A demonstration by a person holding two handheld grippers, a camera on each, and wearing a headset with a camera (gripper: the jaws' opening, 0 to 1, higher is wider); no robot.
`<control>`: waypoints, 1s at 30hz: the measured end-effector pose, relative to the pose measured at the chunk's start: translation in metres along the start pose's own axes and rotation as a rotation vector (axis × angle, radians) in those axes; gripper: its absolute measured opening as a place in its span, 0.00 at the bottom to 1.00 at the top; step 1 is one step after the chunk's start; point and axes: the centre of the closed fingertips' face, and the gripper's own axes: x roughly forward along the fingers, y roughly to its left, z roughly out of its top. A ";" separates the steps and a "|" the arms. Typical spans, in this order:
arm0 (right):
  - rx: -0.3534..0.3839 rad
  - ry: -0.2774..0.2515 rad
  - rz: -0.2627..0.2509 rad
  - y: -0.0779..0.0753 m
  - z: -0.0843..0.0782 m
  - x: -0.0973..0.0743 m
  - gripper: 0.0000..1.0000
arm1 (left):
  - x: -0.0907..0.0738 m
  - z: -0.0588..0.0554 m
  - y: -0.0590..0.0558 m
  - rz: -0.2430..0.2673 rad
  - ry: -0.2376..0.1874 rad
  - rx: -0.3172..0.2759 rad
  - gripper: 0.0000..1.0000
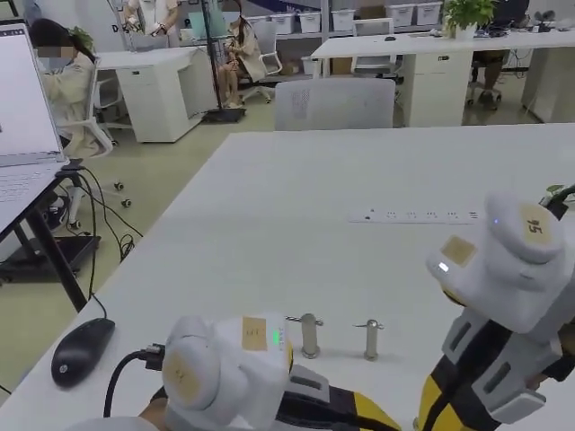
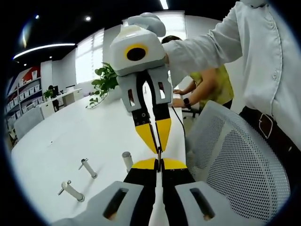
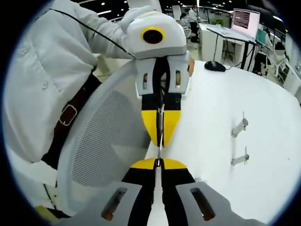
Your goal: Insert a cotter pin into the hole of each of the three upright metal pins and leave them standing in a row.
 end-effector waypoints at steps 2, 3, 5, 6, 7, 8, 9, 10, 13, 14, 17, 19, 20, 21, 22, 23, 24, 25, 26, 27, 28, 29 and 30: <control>-0.002 0.001 -0.004 0.002 -0.001 0.000 0.05 | 0.000 0.001 -0.001 -0.004 -0.005 0.004 0.00; 0.003 -0.002 0.002 0.003 -0.001 0.000 0.06 | 0.000 0.002 -0.003 -0.013 -0.011 0.004 0.00; 0.009 0.005 0.007 0.004 -0.005 0.002 0.07 | 0.001 0.002 -0.002 -0.014 -0.008 0.020 0.00; 0.011 0.009 0.005 0.003 -0.006 0.002 0.07 | 0.001 0.002 -0.002 -0.015 -0.007 0.021 0.00; 0.014 0.008 0.006 0.003 -0.007 0.002 0.06 | 0.001 0.003 -0.002 -0.017 -0.010 0.018 0.00; 0.026 0.003 0.014 0.004 -0.008 0.002 0.07 | 0.002 0.003 -0.002 -0.017 -0.012 0.016 0.00; 0.032 0.000 0.014 0.004 -0.008 0.002 0.07 | 0.001 0.003 -0.003 -0.017 -0.013 0.020 0.00; 0.034 -0.001 0.013 0.004 -0.008 0.003 0.07 | 0.001 0.004 -0.002 -0.017 -0.015 0.022 0.00; 0.040 -0.007 0.015 0.004 -0.008 0.005 0.08 | 0.001 0.005 -0.003 -0.019 -0.018 0.024 0.00; 0.041 -0.010 0.014 0.005 -0.007 0.005 0.07 | 0.001 0.005 -0.003 -0.021 -0.020 0.023 0.00; 0.037 -0.009 0.005 0.004 -0.006 0.006 0.06 | 0.001 0.005 -0.004 -0.021 -0.015 0.031 0.00; 0.039 -0.010 0.001 0.004 -0.006 0.006 0.06 | 0.001 0.005 -0.004 -0.022 -0.016 0.030 0.00; 0.032 -0.008 -0.007 0.004 -0.006 0.006 0.06 | 0.001 0.004 -0.004 -0.020 -0.015 0.031 0.00; 0.028 -0.007 -0.016 0.003 -0.006 0.005 0.06 | 0.001 0.004 -0.003 -0.018 -0.015 0.029 0.00; 0.026 -0.006 -0.032 0.002 -0.006 0.005 0.06 | 0.001 0.004 -0.002 -0.016 -0.015 0.026 0.00; 0.024 -0.006 -0.060 -0.001 -0.005 0.004 0.05 | 0.000 0.004 0.000 -0.009 -0.016 0.020 0.00; 0.027 -0.009 -0.064 0.000 -0.005 0.004 0.05 | 0.000 0.004 0.001 -0.008 -0.017 0.015 0.00; 0.027 -0.012 -0.073 -0.001 -0.004 0.004 0.05 | -0.001 0.004 0.001 -0.008 -0.020 0.011 0.00; 0.031 -0.014 -0.085 -0.001 -0.004 0.003 0.05 | -0.001 0.004 0.001 -0.008 -0.023 0.004 0.00; 0.037 -0.018 -0.092 -0.001 -0.004 0.003 0.05 | -0.001 0.004 0.000 -0.010 -0.023 0.002 0.00; 0.040 -0.019 -0.096 0.000 -0.005 0.004 0.05 | 0.000 0.004 -0.001 -0.015 -0.022 0.002 0.00; 0.044 -0.017 -0.103 0.001 -0.005 0.004 0.05 | 0.000 0.004 -0.002 -0.018 -0.021 0.004 0.00; 0.045 -0.016 -0.110 0.002 -0.006 0.005 0.05 | 0.001 0.003 -0.002 -0.020 -0.019 0.007 0.00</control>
